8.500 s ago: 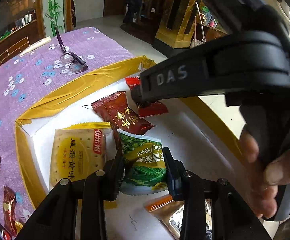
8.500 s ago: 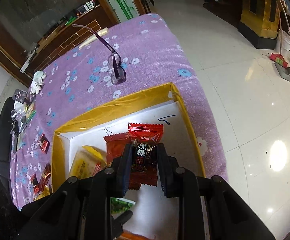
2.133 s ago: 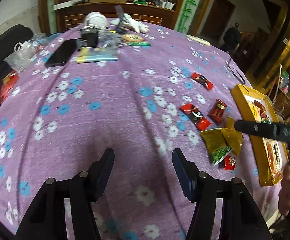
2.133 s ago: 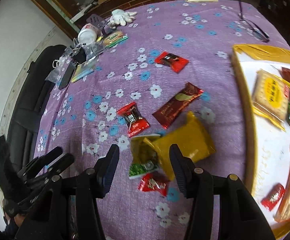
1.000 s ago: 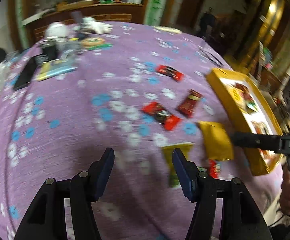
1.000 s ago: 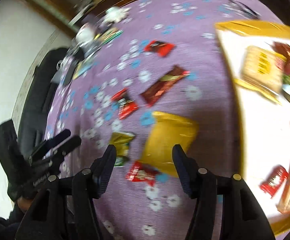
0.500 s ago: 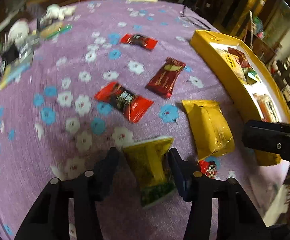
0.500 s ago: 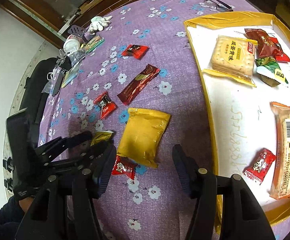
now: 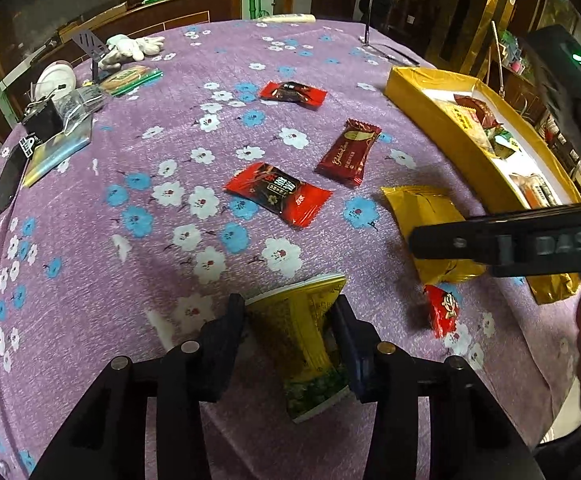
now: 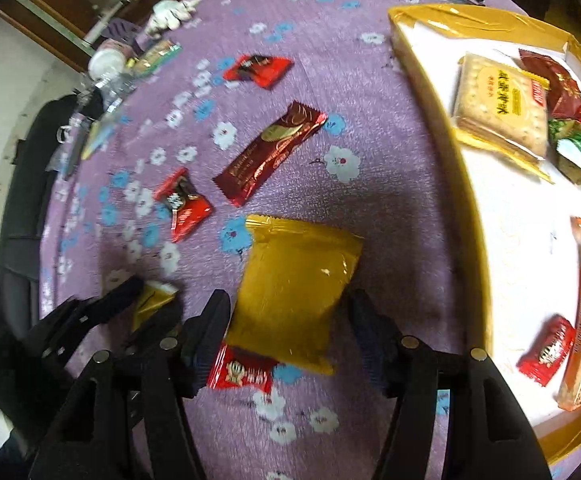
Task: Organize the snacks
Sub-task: 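Grasp the yellow pillow pack with right gripper while left holds yellow-green bag, then lift the yellow pillow pack and yellow-green bag off the tablecloth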
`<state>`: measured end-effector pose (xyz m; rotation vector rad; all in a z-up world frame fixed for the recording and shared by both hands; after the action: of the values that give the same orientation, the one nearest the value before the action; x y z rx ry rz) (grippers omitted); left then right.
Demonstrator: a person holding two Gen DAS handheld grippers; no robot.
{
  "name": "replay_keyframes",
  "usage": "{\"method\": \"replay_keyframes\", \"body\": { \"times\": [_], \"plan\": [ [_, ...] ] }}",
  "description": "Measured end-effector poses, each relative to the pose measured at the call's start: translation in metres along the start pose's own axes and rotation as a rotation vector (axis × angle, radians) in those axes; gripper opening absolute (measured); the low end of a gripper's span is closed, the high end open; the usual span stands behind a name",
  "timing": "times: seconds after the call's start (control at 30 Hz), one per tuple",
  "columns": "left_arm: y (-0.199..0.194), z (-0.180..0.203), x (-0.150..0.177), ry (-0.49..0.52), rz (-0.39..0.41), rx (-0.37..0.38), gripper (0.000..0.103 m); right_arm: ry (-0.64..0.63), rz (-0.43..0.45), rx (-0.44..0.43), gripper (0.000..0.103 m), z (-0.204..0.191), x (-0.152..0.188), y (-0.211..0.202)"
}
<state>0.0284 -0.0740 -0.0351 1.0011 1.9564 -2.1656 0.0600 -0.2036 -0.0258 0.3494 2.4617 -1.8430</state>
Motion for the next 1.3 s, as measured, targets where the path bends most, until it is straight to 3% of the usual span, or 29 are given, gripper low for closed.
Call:
{"method": "replay_keyframes", "body": {
  "times": [0.13,0.2,0.53,0.77,1.3],
  "plan": [
    [-0.007,-0.003,0.0,0.003,0.026,0.008,0.046,-0.086,0.035,0.105,0.06,-0.01,0.005,0.005],
    [-0.01,-0.006,0.0,-0.003,0.035,0.011,0.046,-0.125,0.049,0.129,0.046,-0.013,0.007,0.005],
    [-0.014,-0.01,-0.007,-0.023,0.051,0.04,0.046,-0.057,0.072,-0.014,0.045,-0.013,0.018,-0.012],
    [-0.019,-0.009,-0.008,-0.013,0.06,0.034,0.046,-0.038,0.114,-0.061,0.045,-0.015,0.017,-0.026],
    [-0.034,-0.014,0.003,-0.061,0.057,-0.017,0.046,-0.071,0.09,-0.121,0.045,-0.025,0.031,-0.027]
  ]
}}
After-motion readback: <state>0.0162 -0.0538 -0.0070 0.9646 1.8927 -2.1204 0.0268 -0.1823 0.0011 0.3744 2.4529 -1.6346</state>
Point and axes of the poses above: each gripper's, at about its wrist camera, not at the fingertips, and y roughly the way its jaws point, z to its right, x to its underside, the point moved 7 cm from there along y, roughly the way its jaws point, and after that the axes turned 10 degrees about y, right-handed, at the moved point
